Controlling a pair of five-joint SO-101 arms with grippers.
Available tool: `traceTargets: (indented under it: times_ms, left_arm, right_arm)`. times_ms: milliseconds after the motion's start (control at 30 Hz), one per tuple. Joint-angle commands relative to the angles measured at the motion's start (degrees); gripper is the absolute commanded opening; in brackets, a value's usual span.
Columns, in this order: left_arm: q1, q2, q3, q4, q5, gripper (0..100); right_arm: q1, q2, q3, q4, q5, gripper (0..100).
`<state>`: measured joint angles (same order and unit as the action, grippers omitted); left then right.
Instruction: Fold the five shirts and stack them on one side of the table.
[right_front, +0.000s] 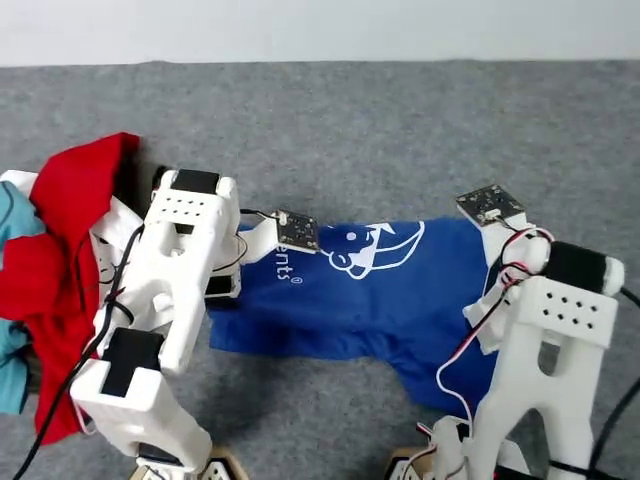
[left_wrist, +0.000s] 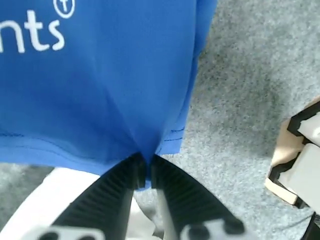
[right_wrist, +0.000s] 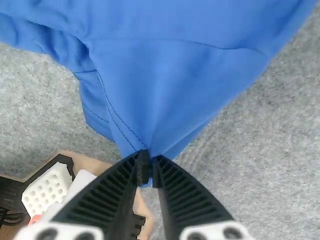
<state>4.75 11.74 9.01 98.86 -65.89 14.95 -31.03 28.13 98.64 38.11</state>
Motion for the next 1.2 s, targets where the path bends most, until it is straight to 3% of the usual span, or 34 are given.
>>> traceTargets:
  times_ms: [0, 233, 467, 733, 833, 967, 1167]
  left_arm:
    - [-0.97, -3.43, -0.22, 1.58, -0.70, 3]
    - [-2.02, -3.52, 1.19, 1.67, -2.46, 0]
    - [-1.32, -3.52, 3.12, 1.76, -2.64, 0]
    - [0.70, -3.43, 3.91, 1.67, -2.73, 3]
    - [0.26, -3.25, 3.65, 1.49, -2.73, 10]
    - [0.26, -3.43, 3.65, 1.49, -2.73, 12]
    - [0.35, -3.43, 3.47, 1.41, -2.73, 12]
  right_arm:
    - [0.57, -1.54, -0.44, 1.63, 0.44, 0.9]
    - [2.07, -2.86, -0.53, 3.56, 0.53, 0.9]
    - [6.81, -5.67, 0.00, 3.91, 5.27, 0.9]
    - [6.81, -6.20, 2.81, 3.74, 6.95, 1.3]
    - [6.90, -6.20, 2.81, 3.82, 6.86, 9.0]
    - [7.43, -6.29, 2.20, 3.74, 6.77, 24.7]
    - [7.43, -6.29, -0.70, 3.91, 6.68, 24.9]
